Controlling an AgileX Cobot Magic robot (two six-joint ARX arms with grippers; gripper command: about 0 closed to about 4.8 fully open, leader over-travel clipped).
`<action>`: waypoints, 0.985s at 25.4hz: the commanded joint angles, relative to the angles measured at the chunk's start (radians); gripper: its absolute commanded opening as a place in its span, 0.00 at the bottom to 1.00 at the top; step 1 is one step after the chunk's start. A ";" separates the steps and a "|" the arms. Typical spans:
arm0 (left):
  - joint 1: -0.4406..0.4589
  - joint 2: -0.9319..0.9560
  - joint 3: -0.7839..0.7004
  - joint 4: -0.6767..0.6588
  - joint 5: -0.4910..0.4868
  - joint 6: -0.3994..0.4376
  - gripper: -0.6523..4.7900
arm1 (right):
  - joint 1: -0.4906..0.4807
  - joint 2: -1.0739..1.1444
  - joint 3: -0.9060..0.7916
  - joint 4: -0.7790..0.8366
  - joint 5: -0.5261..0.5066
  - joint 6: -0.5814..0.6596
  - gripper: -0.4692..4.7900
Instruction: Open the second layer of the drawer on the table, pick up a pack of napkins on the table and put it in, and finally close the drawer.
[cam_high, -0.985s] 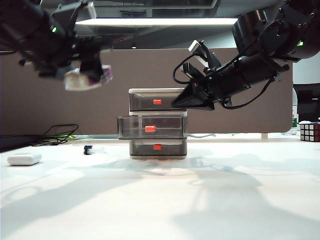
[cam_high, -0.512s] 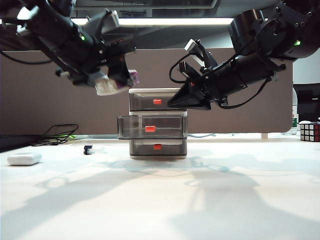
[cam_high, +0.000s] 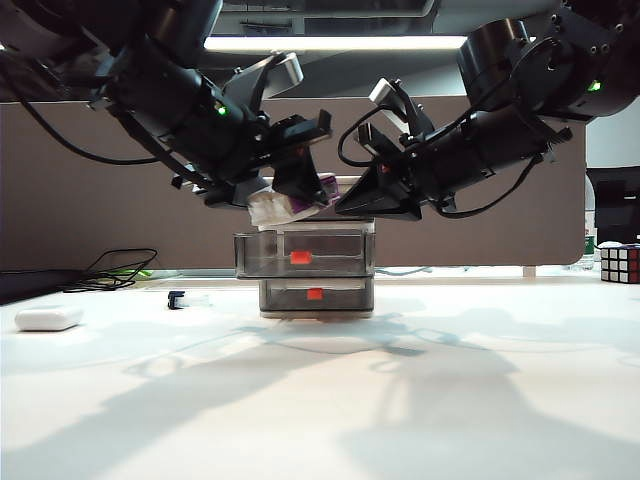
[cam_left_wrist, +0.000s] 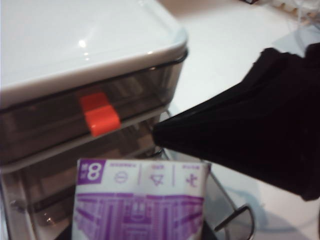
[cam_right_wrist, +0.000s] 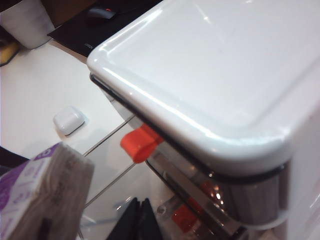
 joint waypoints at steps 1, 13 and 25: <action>0.003 0.015 0.007 0.044 -0.011 -0.014 0.50 | 0.002 -0.004 0.003 0.011 -0.003 0.001 0.08; 0.003 0.080 0.090 -0.036 -0.015 0.016 0.52 | 0.002 -0.004 0.003 0.011 -0.002 0.000 0.08; 0.004 0.080 0.090 -0.035 -0.018 0.055 0.59 | -0.001 -0.006 0.003 0.011 0.038 0.000 0.08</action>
